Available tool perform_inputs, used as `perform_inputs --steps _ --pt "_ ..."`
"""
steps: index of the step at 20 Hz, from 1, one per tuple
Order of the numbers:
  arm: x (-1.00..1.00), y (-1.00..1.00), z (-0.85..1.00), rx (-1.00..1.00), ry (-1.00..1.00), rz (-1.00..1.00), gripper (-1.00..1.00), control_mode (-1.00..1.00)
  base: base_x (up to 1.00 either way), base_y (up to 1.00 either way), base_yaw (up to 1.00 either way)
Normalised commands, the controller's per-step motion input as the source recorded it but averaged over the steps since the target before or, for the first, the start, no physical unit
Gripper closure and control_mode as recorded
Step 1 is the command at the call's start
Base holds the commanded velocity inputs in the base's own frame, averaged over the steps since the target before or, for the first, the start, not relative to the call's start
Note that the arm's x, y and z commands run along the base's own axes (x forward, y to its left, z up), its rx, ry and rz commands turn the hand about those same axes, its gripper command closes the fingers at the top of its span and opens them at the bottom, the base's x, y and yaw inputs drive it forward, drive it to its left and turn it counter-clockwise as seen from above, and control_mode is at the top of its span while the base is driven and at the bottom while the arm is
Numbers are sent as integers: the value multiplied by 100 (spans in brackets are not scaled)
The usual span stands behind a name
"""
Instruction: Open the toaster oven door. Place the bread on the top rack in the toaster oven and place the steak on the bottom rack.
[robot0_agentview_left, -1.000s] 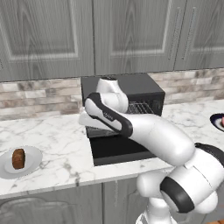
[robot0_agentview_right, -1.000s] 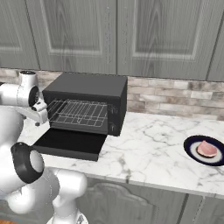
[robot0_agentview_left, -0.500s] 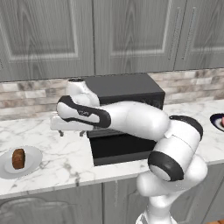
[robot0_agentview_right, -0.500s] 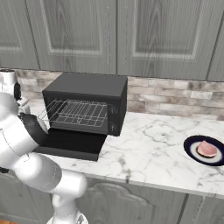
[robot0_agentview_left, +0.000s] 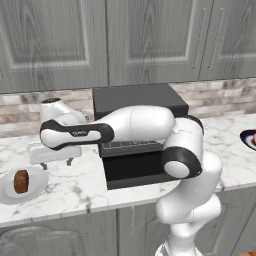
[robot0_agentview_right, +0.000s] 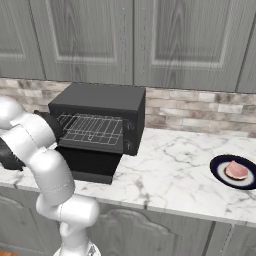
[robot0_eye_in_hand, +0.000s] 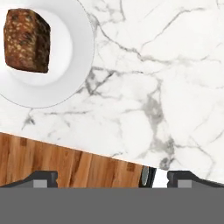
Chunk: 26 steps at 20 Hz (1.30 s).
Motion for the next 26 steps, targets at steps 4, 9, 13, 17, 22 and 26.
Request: perform_inputs --steps 4,9,13,17,22,26 --pt "0 69 -14 -6 -13 1 -100 -100 0 0 0" --pt "8 51 -21 0 -11 0 -100 -100 0 0 0" --pt "16 44 -7 0 0 0 -100 -100 0 0 0" --pt "30 30 -38 2 0 0 -100 -100 0 0 0" --pt "30 11 -31 6 -3 0 -100 -100 0 0 0" --pt "17 2 -46 9 0 0 -100 -100 0 0 0"
